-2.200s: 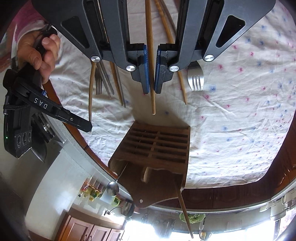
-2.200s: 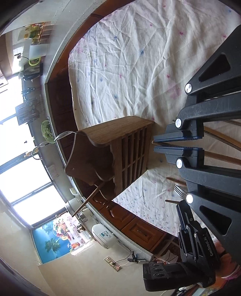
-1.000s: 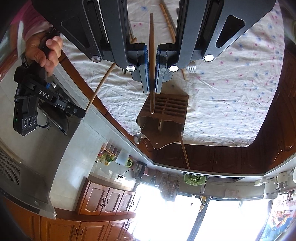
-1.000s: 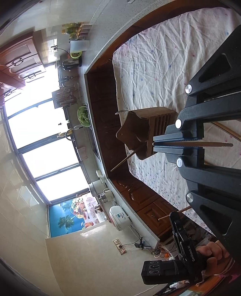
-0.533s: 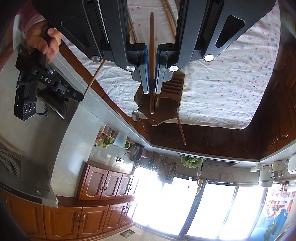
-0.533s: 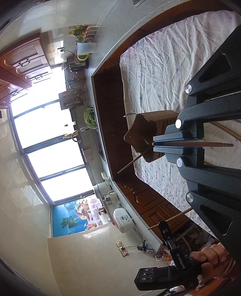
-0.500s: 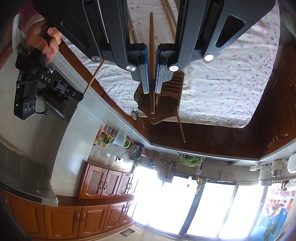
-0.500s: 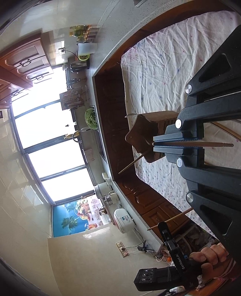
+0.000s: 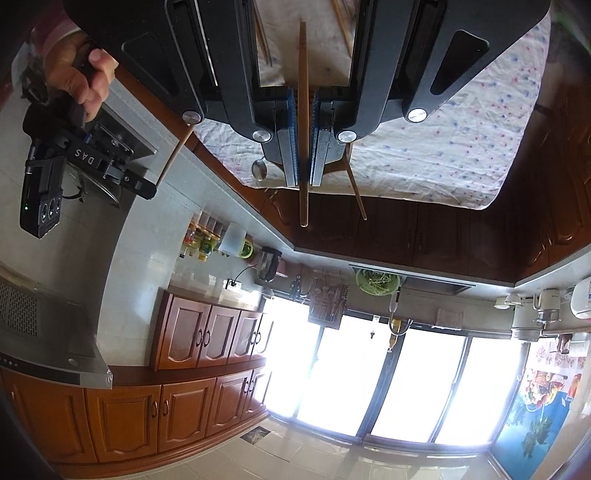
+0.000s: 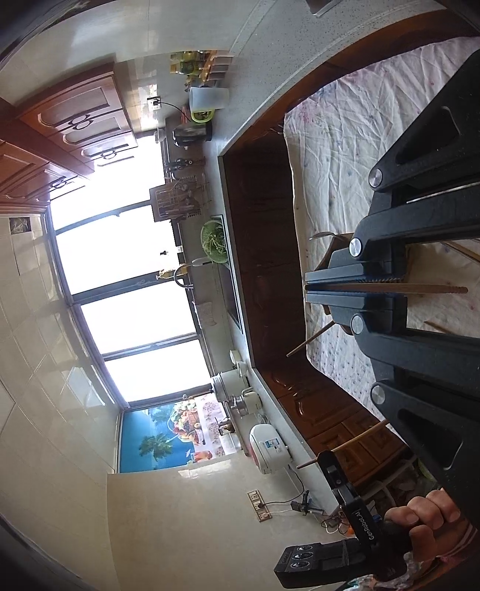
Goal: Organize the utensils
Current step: 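Lift both chopsticks and carry them above the wooden holder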
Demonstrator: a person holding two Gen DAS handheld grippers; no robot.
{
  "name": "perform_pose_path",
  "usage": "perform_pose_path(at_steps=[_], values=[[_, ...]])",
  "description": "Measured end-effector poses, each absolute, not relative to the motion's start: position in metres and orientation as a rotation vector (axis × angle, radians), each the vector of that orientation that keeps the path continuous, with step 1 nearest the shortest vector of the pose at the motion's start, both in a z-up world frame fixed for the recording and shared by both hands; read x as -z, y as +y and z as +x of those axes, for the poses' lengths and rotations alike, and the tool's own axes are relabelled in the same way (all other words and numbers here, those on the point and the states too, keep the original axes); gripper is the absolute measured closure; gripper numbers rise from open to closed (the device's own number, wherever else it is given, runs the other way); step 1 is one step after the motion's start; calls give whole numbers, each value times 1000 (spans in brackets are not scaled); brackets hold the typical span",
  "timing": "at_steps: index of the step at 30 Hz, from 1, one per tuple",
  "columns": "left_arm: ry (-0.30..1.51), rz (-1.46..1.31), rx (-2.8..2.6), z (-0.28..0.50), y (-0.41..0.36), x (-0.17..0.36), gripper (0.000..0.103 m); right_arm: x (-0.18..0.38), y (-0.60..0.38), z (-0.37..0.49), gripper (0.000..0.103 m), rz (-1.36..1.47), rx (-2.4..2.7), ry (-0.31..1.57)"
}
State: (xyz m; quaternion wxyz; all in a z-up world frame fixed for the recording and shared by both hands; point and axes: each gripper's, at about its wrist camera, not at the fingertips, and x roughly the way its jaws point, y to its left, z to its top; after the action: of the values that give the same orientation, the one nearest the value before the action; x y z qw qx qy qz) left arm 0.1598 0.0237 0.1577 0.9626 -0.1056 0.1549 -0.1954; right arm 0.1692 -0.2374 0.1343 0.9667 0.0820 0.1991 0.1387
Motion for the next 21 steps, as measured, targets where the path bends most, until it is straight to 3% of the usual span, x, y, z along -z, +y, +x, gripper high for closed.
perform_pose_path(at_steps=[14,21], values=[[166,-210,340,234,16,-200,98,-168,-249,239,100,201,-208,265],[151,-225,290,274,10,-178,98,-152,-247,266,100,188,-186,252]])
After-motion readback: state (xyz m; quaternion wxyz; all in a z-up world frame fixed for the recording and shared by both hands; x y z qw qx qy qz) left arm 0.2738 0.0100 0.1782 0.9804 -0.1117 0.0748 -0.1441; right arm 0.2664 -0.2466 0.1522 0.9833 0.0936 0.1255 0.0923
